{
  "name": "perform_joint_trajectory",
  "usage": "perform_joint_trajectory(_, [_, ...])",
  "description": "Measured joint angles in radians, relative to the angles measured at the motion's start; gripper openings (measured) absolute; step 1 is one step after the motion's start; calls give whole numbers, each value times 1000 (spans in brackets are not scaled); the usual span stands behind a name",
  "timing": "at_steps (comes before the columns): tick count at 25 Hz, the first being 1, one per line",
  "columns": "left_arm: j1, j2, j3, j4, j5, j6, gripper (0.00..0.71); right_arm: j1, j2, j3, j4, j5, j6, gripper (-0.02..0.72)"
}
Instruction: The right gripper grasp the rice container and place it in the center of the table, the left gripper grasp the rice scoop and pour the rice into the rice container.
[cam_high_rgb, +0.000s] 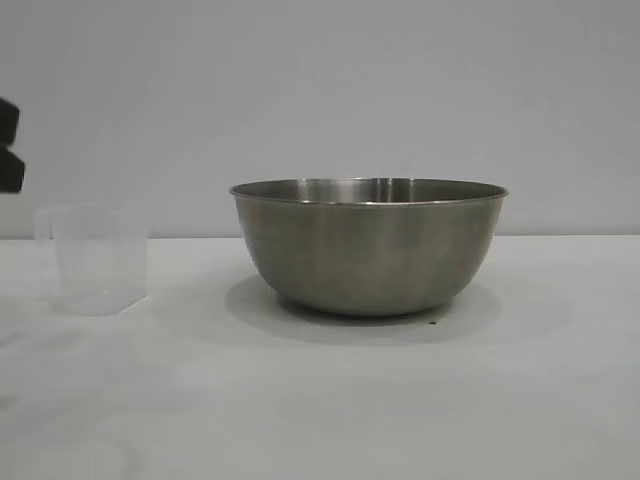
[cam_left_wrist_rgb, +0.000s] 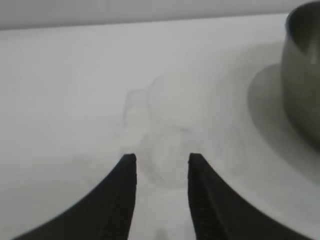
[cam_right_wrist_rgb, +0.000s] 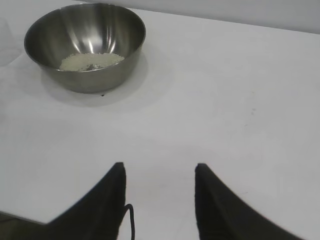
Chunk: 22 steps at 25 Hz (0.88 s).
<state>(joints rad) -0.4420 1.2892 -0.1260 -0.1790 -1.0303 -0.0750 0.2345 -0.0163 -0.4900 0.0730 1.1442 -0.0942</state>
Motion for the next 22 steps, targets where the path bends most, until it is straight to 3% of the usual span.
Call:
perform_joint_trajectory(4, [0,-226,2,7,221,32,256,0,0,0,0,0,0,296])
perform_joint_trajectory(9, [0,-503,-79,-38,712,261,256,0,0,0,0,0,2,296])
perform_joint_trajectory(15, [0,-737,-239,-80,1180,399,256,0,0,0,-1,0,2,296])
perform_joint_trajectory(18, [0,-800,-291,16,1396,361,256,0,0,0,-1,0,2,296])
perform_joint_trajectory(22, [0,-862,-342,225,1653,169,256,0,0,0,-1,0,2,296])
